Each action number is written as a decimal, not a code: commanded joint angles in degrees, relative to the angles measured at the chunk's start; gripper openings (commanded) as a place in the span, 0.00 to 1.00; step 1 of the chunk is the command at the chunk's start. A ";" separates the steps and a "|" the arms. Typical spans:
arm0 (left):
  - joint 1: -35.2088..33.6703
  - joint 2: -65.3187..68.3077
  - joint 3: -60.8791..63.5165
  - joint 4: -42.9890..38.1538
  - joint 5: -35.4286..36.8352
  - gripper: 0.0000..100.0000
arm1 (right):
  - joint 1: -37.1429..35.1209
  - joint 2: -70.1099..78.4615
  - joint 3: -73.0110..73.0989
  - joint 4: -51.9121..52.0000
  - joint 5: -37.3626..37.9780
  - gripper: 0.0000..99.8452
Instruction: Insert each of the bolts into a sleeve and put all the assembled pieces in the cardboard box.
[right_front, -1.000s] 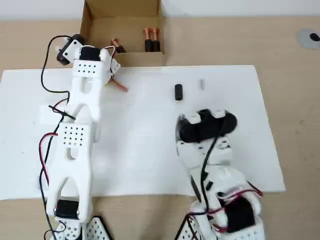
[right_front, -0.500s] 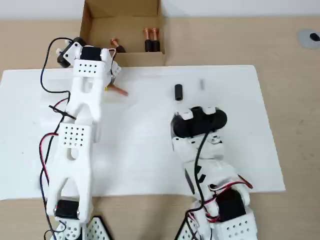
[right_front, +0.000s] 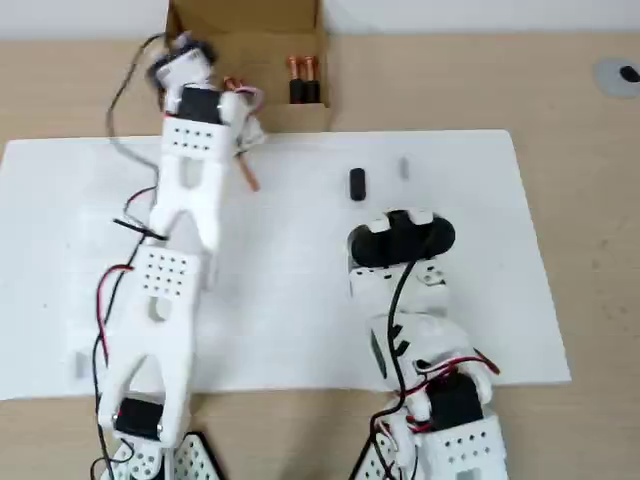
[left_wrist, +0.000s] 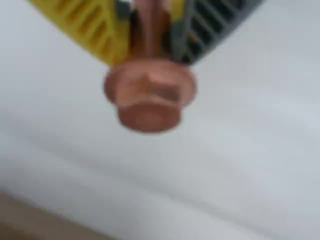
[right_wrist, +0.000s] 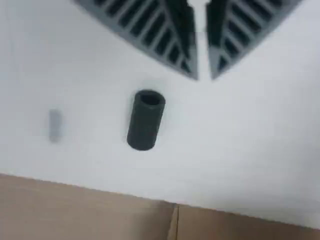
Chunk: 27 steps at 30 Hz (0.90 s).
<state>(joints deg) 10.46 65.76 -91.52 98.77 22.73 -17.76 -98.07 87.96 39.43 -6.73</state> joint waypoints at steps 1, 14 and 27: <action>5.36 -10.51 -3.87 1.76 -7.91 0.01 | 0.75 0.04 0.92 -4.04 -0.35 0.01; 7.56 -34.68 -3.78 1.76 -20.04 0.01 | 5.14 0.57 8.92 -21.36 -0.18 0.01; 7.30 -62.90 33.76 2.02 -20.66 0.00 | 4.18 22.81 -14.81 -16.88 -2.02 0.09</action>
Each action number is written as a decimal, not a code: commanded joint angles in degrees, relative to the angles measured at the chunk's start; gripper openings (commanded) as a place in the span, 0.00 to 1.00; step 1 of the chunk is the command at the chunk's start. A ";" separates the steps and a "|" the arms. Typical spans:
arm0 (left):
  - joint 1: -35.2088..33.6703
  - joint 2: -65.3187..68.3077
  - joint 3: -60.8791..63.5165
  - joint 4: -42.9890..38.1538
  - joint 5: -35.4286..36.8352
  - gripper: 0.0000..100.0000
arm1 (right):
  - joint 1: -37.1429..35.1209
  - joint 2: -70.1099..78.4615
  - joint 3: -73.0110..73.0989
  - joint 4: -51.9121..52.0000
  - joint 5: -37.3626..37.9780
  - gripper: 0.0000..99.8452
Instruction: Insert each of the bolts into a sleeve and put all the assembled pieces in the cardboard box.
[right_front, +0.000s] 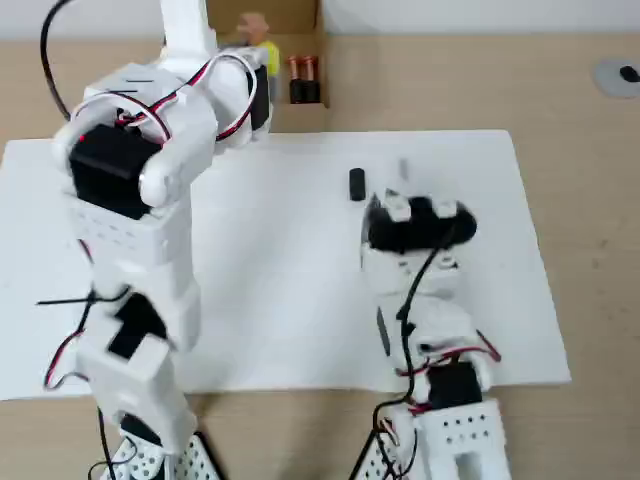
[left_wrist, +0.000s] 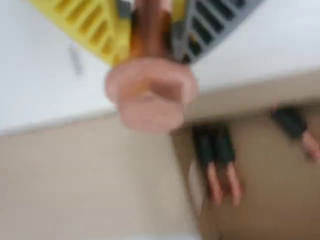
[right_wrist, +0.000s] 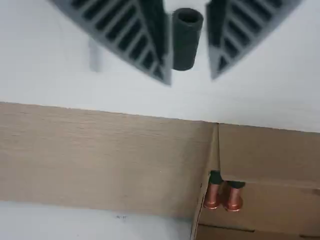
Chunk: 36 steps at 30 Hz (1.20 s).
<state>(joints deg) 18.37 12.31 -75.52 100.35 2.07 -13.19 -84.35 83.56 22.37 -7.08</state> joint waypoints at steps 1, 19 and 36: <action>-0.35 -12.70 24.88 0.35 0.62 0.00 | -0.40 13.49 -14.37 1.14 -2.90 0.09; -6.24 -83.91 109.54 -34.64 2.11 0.01 | -16.66 69.93 -92.97 47.65 12.40 0.09; -11.96 -84.62 117.54 -39.47 -4.48 0.01 | -2.59 83.47 -102.99 60.13 15.12 0.16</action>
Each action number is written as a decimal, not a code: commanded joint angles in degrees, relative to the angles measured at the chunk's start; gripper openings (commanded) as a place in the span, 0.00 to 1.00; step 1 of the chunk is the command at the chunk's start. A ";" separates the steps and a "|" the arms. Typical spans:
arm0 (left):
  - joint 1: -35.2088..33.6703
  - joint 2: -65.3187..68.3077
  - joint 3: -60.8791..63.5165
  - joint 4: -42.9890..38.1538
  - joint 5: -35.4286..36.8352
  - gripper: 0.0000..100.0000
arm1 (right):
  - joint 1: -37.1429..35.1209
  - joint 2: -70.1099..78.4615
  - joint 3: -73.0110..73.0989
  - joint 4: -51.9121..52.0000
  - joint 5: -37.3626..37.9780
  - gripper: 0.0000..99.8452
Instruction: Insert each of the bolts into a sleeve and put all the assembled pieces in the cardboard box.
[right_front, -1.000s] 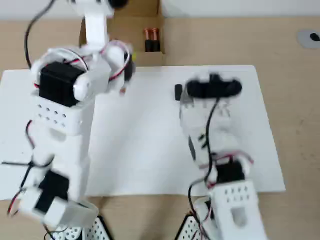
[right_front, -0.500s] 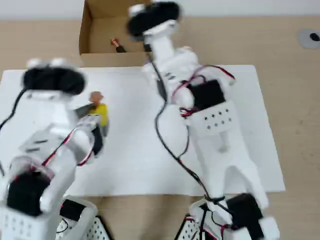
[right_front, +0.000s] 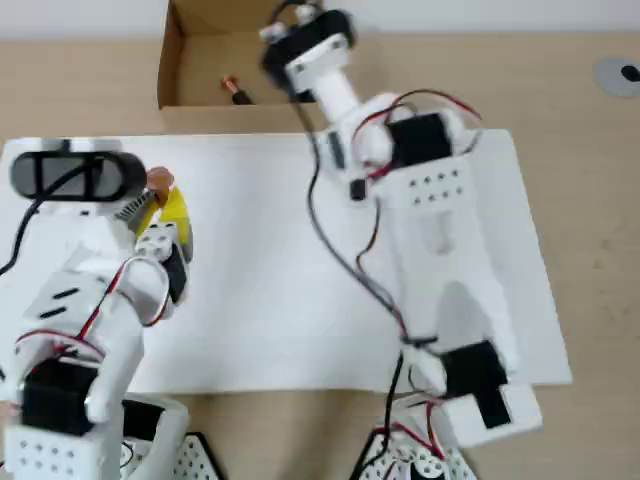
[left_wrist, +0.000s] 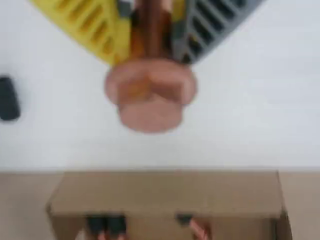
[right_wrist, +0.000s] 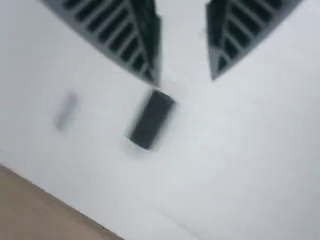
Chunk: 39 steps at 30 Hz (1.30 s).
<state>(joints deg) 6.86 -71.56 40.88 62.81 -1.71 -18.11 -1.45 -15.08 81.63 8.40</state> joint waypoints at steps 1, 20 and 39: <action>-0.44 -0.84 2.46 -2.81 -0.70 0.01 | 2.33 1.27 -5.05 1.49 -0.26 0.17; -0.97 -0.92 29.27 -27.87 -0.18 0.01 | 1.89 24.84 -18.07 2.11 -20.92 0.17; -7.91 -0.92 42.20 -46.24 8.26 0.01 | 3.30 32.75 -2.68 -9.58 -31.74 0.17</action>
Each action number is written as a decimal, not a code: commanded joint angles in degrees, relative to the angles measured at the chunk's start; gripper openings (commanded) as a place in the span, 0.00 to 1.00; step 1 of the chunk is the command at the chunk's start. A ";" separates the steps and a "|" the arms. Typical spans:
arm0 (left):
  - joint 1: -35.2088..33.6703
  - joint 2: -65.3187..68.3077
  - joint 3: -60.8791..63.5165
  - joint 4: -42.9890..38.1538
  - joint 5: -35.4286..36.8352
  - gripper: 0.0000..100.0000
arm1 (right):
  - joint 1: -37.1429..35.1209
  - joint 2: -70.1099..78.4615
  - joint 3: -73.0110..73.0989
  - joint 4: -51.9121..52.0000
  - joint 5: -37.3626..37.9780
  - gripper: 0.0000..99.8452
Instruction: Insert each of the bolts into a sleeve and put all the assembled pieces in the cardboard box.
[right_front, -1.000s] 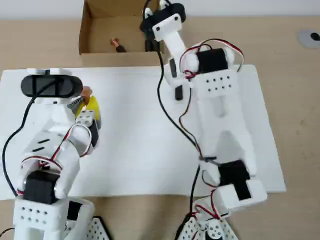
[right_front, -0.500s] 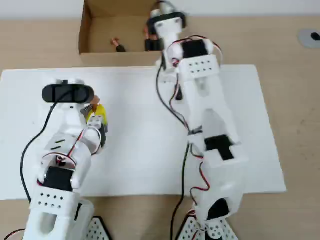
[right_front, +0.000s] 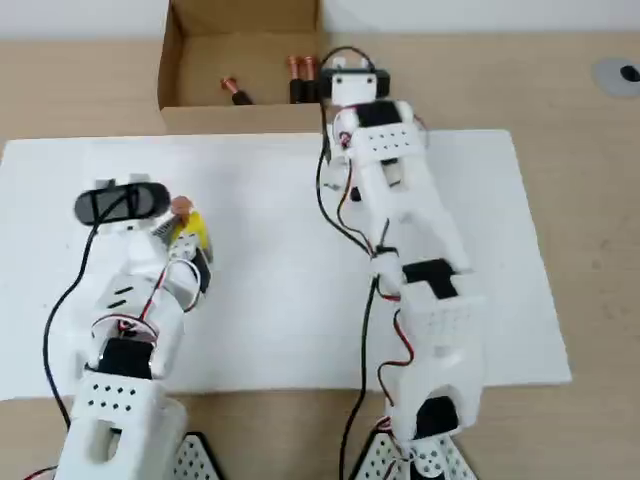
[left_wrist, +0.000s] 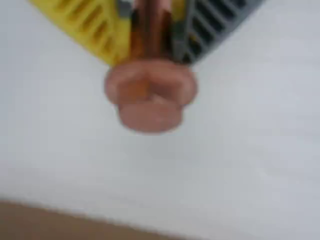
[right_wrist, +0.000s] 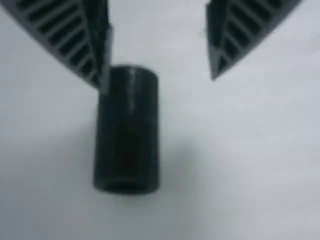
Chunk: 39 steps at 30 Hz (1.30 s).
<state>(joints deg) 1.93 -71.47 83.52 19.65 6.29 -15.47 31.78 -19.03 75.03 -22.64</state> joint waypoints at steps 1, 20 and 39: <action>-3.96 -1.01 -0.62 -3.34 0.26 0.01 | 0.57 -0.48 1.36 -3.43 -0.70 0.17; -5.01 -1.01 -0.88 -3.52 -0.18 0.01 | 0.48 -0.22 0.92 -4.57 6.51 0.11; -7.47 -1.01 -2.46 -3.08 -0.18 0.01 | 0.66 6.81 -3.47 -0.53 14.42 0.11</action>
<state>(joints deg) -5.01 -71.47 83.52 17.71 6.29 -15.38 37.93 -20.26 72.84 -10.07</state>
